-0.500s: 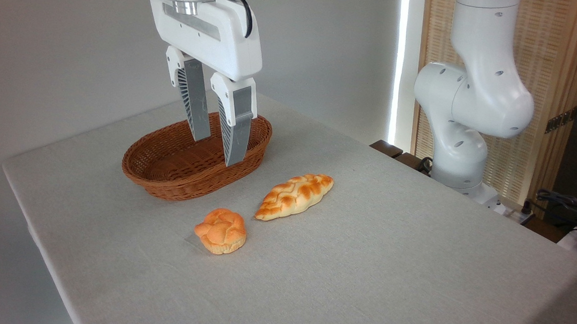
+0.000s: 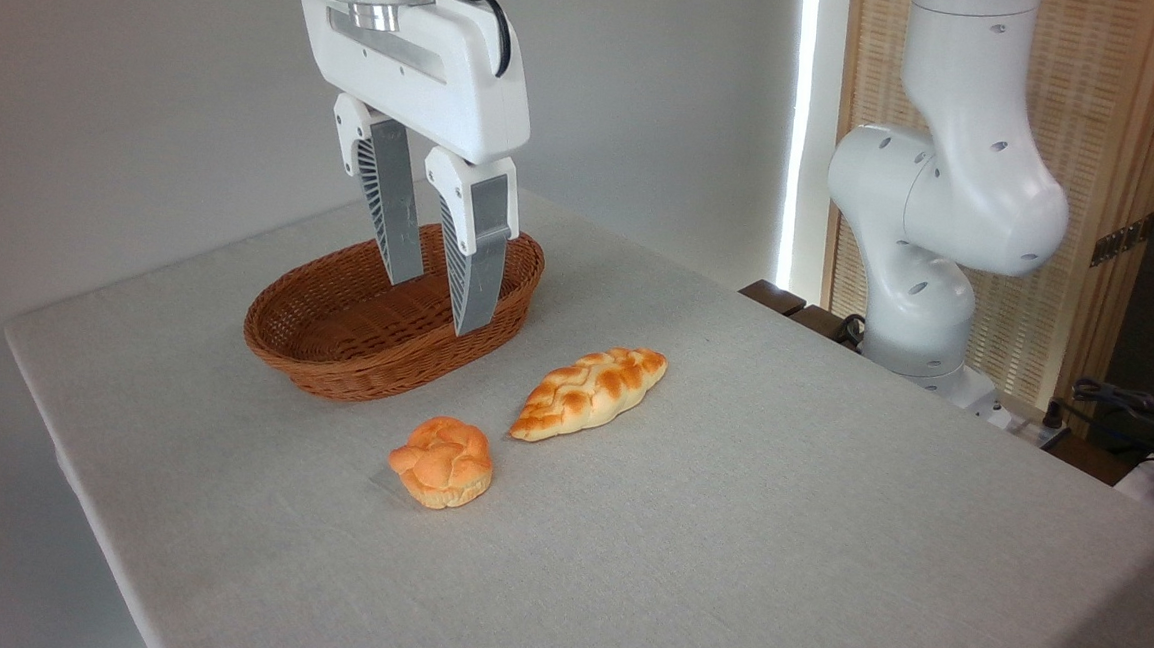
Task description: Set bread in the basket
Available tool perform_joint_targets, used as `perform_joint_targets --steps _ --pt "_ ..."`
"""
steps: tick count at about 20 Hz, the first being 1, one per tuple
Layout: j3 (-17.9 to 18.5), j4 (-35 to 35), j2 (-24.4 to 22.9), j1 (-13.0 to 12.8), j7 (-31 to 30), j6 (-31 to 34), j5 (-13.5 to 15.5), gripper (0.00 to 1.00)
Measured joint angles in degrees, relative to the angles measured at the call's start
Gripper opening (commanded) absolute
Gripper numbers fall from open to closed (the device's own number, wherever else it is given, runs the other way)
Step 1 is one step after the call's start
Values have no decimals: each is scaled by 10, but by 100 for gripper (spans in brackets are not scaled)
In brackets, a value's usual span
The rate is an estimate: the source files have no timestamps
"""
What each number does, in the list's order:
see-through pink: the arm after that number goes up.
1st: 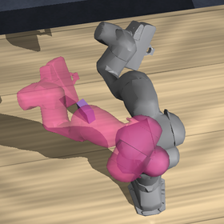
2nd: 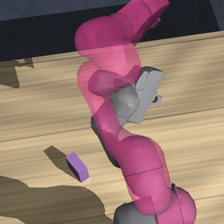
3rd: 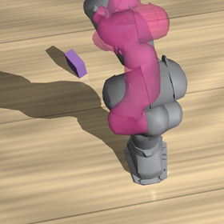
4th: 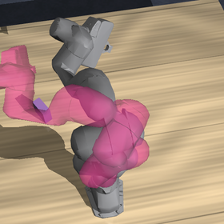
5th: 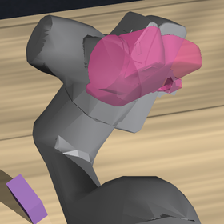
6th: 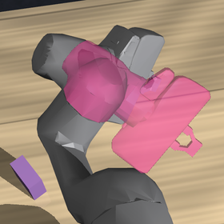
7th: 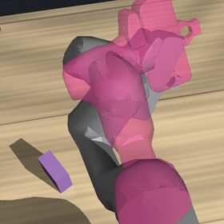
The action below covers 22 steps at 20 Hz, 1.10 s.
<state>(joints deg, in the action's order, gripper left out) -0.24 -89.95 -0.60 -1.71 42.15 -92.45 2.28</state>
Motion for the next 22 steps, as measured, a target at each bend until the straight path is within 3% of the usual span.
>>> perform_joint_targets --steps 7,14,18,22 --pt "-7 -24 -4 -2 0 -17 2 100" --pt "-16 -194 -43 -3 1 -176 68 100" --pt "-38 -279 -45 -11 2 -264 74 100" --pt "-53 -307 -40 -16 3 -286 74 100"
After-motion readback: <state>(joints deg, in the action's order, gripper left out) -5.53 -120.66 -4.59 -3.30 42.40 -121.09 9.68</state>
